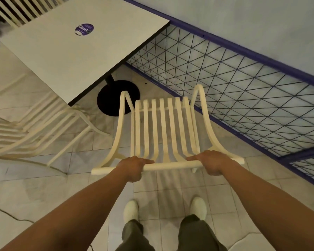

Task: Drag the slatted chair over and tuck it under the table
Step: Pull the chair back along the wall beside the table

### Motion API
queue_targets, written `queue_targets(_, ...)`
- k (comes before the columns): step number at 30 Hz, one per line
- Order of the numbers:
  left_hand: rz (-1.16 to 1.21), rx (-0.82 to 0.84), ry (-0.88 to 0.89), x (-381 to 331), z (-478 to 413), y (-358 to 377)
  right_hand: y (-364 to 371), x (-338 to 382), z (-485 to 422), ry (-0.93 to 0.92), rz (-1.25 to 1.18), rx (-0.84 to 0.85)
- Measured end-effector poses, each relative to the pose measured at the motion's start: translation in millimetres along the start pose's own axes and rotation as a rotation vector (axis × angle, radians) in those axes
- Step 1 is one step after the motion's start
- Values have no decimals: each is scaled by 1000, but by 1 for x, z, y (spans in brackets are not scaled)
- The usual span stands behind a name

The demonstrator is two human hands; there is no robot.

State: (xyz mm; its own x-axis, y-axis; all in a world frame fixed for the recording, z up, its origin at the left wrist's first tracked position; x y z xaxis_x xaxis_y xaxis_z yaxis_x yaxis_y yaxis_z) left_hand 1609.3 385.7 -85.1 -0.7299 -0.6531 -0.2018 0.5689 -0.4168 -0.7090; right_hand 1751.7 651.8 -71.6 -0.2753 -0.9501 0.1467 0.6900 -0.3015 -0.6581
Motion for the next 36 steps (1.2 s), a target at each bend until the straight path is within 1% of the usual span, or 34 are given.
queue_targets(6, -39, -14, 1, 2, -1, 0, 0, -3, -6, -2, 0, 29)
queue_targets(11, 10, 0, -19, -1, 1, -5, 1, -6, -11, -49, 49, 8)
queue_targets(15, 27, -17, -62, -7, 3, -6, 1, -7, -9, -60, 86, 45)
queue_targets(20, 2, -19, -105, -14, 6, -9, 2, -7, -10, -80, 63, 52)
queue_targets(32, 35, -22, -38, -8, 4, -4, 4, -7, -10, -66, 37, 31)
queue_targets(36, 46, 1, -20, -4, 3, -3, 5, -9, -11, -62, 36, 33)
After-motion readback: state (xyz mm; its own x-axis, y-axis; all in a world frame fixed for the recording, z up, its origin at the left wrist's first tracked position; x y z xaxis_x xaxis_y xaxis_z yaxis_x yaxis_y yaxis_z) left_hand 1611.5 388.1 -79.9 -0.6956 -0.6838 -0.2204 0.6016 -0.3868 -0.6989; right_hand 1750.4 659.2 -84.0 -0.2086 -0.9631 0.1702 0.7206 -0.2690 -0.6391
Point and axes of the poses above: each hand's wrist, its own z-axis away from the middle knuckle, its own y-axis out of the palm, x = y × z, the point moved 1 cm from there along -z, towards the middle knuckle, and after that the axes turned 4 degrees about y, right-handed, at the moved point
